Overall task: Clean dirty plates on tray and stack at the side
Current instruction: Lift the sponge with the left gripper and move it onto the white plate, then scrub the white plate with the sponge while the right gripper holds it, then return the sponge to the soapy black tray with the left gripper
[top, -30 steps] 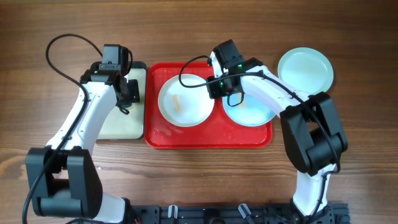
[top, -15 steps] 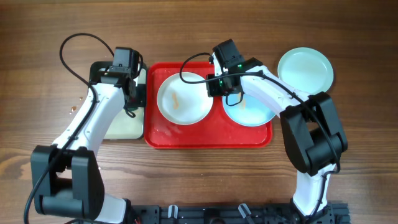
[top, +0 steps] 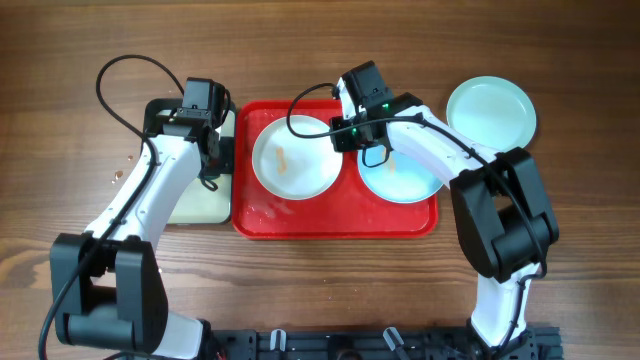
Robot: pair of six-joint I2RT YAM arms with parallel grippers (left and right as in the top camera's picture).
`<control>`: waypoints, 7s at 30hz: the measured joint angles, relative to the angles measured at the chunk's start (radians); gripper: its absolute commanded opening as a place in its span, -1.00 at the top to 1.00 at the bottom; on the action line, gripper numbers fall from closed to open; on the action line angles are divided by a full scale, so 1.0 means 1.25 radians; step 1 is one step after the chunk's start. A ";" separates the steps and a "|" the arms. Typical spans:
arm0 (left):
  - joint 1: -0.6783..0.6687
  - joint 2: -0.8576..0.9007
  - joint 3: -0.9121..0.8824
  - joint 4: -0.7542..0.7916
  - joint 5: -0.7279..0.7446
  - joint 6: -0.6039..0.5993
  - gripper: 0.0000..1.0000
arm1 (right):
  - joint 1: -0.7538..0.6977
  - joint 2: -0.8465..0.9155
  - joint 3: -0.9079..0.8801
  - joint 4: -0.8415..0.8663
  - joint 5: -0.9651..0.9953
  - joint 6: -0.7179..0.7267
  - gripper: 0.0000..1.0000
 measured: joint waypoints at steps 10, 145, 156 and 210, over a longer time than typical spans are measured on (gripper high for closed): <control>0.000 0.000 0.000 0.000 0.000 0.000 0.92 | 0.000 0.003 0.000 -0.040 0.000 -0.019 0.89; -0.118 0.066 0.065 0.076 0.227 -0.249 0.92 | -0.002 0.010 0.000 -0.047 -0.079 0.081 0.91; -0.124 0.201 0.065 0.110 0.236 -0.249 0.92 | -0.001 0.010 0.000 -0.047 -0.079 0.081 0.92; 0.038 -0.122 0.073 -0.139 0.085 -0.252 0.92 | 0.065 0.010 0.000 -0.020 0.001 0.061 0.91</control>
